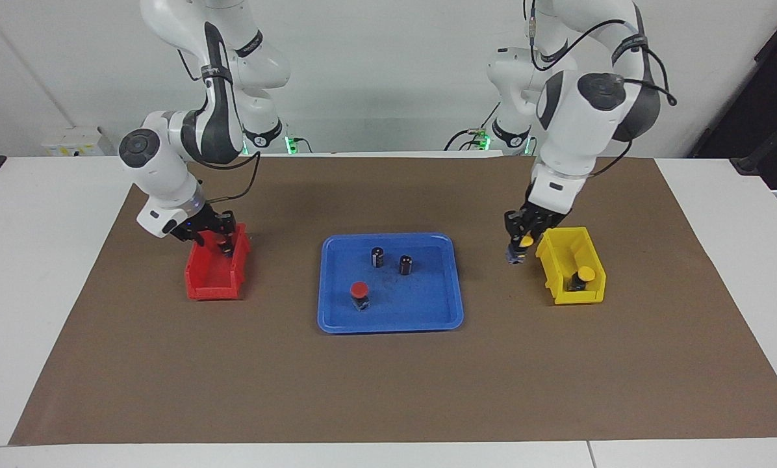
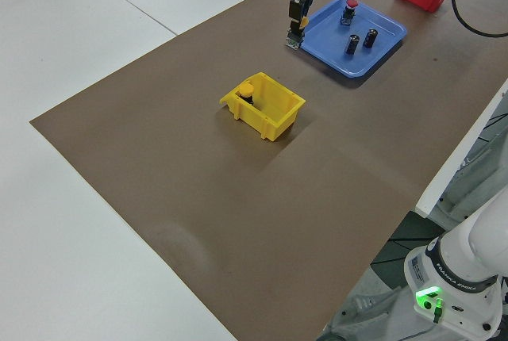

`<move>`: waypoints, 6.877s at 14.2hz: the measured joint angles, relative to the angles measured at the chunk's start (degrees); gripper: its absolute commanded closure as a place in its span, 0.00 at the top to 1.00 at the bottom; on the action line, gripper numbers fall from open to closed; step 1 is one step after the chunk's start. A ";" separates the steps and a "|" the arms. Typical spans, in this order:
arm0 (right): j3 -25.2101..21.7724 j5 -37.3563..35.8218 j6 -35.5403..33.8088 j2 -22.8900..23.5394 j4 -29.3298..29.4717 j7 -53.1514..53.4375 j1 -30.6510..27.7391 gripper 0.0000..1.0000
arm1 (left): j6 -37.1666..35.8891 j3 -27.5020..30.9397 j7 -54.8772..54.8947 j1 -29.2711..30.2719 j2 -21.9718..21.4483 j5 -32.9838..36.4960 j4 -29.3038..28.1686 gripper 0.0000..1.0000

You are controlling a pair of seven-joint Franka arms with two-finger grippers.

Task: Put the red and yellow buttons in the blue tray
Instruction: 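Carry the yellow button into the blue tray with the left gripper, then lower the red button into the tray while the left gripper withdraws, then grasp the second yellow button with the left gripper while the right gripper withdraws, then carry the yellow button into the blue tray with the left gripper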

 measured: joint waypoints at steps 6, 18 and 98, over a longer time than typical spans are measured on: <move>0.24 0.00 0.06 -0.06 -0.52 0.00 0.09 0.30 | 3.25 0.02 -8.36 -11.54 16.57 -0.27 12.96 0.02; 0.46 0.00 -11.62 1.94 13.31 0.20 0.23 0.08 | 5.64 0.39 -8.52 -13.48 26.92 0.10 21.91 0.85; 1.04 -2.01 -40.37 2.58 43.37 13.97 1.57 1.00 | -10.94 0.94 8.09 4.66 3.38 2.67 12.98 0.02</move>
